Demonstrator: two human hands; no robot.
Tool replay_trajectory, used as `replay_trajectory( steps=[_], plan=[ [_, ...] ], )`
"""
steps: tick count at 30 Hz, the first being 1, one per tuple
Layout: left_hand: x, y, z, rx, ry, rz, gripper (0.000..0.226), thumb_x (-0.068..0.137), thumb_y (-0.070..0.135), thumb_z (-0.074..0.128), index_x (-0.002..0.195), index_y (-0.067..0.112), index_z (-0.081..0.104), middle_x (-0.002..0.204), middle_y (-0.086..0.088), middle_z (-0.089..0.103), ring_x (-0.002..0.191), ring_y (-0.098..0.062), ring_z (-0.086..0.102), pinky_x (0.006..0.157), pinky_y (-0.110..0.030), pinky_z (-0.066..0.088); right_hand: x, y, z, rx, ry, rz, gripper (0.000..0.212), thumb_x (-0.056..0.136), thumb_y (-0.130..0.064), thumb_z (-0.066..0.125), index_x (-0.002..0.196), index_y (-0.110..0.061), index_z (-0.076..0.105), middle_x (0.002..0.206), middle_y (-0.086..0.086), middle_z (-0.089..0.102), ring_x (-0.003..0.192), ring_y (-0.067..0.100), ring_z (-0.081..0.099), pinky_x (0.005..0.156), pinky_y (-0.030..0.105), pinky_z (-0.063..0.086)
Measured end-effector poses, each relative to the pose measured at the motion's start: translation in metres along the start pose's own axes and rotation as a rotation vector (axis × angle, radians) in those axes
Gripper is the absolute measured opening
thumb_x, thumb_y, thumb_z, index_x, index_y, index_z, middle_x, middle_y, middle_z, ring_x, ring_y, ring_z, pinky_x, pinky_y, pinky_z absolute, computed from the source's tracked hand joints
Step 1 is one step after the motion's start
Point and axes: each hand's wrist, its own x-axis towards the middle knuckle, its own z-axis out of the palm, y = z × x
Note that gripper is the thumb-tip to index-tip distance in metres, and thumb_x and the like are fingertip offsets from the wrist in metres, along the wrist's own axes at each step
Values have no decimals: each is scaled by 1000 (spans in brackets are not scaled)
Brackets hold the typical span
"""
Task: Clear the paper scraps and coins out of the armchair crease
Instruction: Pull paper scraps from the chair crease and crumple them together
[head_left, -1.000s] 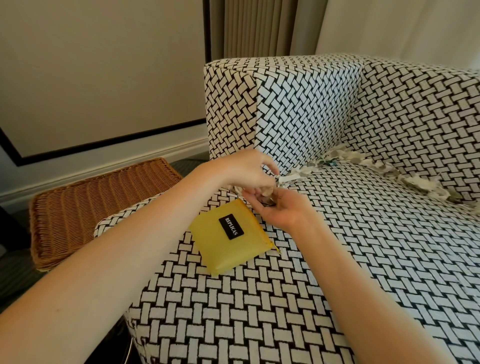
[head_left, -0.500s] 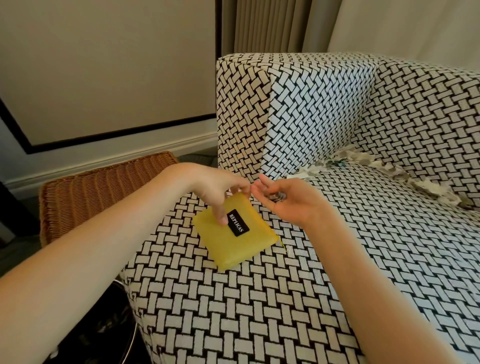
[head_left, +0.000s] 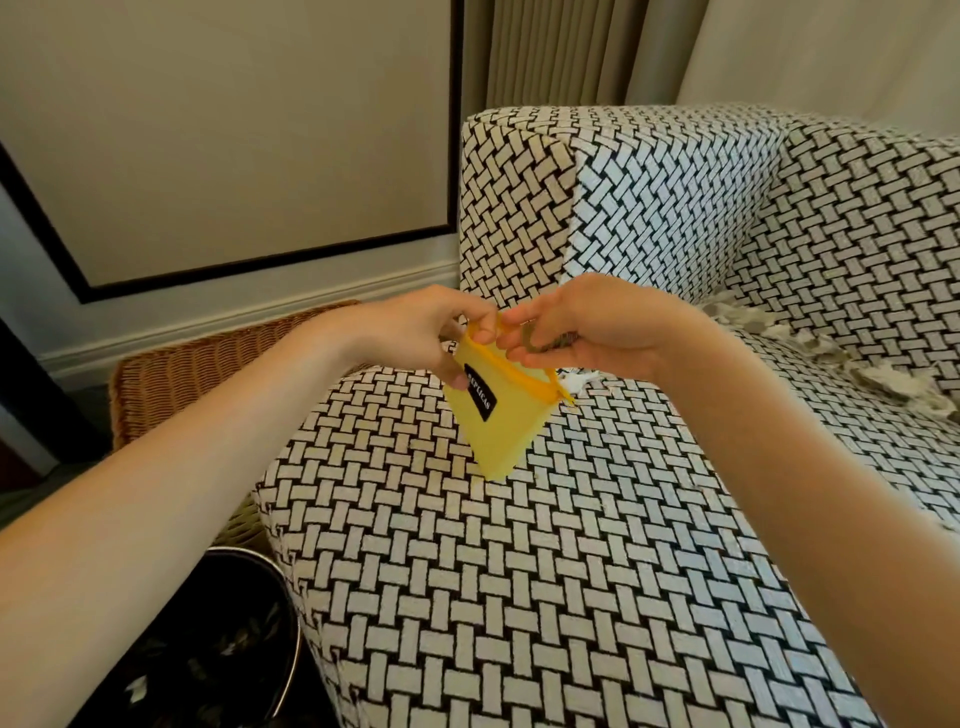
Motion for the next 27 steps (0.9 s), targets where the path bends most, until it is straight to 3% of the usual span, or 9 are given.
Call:
replay_trajectory(
  steps=[2, 5, 7, 11, 14, 18, 22, 24, 27],
  plan=[
    [0, 0, -3, 18, -15, 8, 40, 73, -10, 66, 71, 24, 46, 78, 14, 58, 84, -6, 60, 73, -25, 51, 2, -1, 3, -99, 13, -13, 31, 85, 13, 47, 114, 7, 56, 121, 17, 56, 111, 23, 56, 87, 30, 53],
    [2, -2, -6, 69, -40, 16, 39, 79, -7, 59, 73, 29, 46, 97, -12, 58, 101, -33, 56, 91, -49, 48, 7, -3, 7, -153, 2, -18, 39, 83, 15, 39, 120, 14, 50, 122, 21, 56, 108, 23, 58, 92, 34, 51],
    [2, -5, -8, 72, -64, -24, 37, 83, -8, 51, 75, 28, 47, 97, -17, 54, 99, -36, 54, 94, -56, 44, 10, -6, 8, -139, -1, -12, 44, 82, 18, 32, 122, 14, 48, 125, 22, 54, 114, 25, 56, 93, 35, 51],
    [2, -8, -10, 48, -99, -129, 39, 86, -13, 41, 76, 24, 45, 85, -2, 50, 86, -20, 48, 86, -44, 46, 11, -10, 9, -91, -40, -1, 42, 86, 18, 33, 124, 5, 45, 125, 22, 51, 101, 25, 58, 71, 27, 57],
    [0, -8, -12, 56, -140, -207, 37, 85, -15, 40, 75, 20, 45, 77, 2, 46, 76, -14, 46, 70, -26, 44, 11, -8, 9, -108, -72, -1, 42, 87, 18, 33, 124, 2, 45, 118, 21, 57, 86, 22, 65, 71, 24, 56],
    [1, -10, -11, 53, -163, -244, 24, 86, -12, 43, 88, 10, 52, 86, -4, 51, 86, -16, 52, 79, -32, 48, 16, -3, 11, -197, -66, -22, 33, 89, 14, 41, 116, 1, 54, 101, 16, 67, 80, 18, 67, 75, 24, 57],
    [13, -7, -12, -12, -187, -339, 36, 83, -16, 37, 78, 17, 50, 82, -4, 49, 81, -19, 52, 71, -29, 48, 40, 18, 7, -558, 163, -173, 32, 88, 4, 51, 118, -7, 57, 109, 9, 64, 95, 16, 63, 89, 28, 51],
    [18, -4, -12, -9, -204, -407, 30, 79, -12, 32, 70, 12, 48, 77, -9, 46, 75, -25, 50, 68, -33, 48, 53, 35, 8, -793, 165, -277, 39, 87, 4, 51, 122, -12, 56, 121, 5, 60, 108, 15, 56, 94, 23, 43],
    [24, -3, -6, 59, -221, -485, 22, 85, 3, 35, 68, 13, 46, 72, -7, 46, 64, -20, 48, 60, -29, 47, 69, 56, 13, -1080, 144, -344, 49, 85, 6, 46, 130, -12, 49, 134, 8, 47, 124, 22, 43, 100, 29, 36]
  ],
)
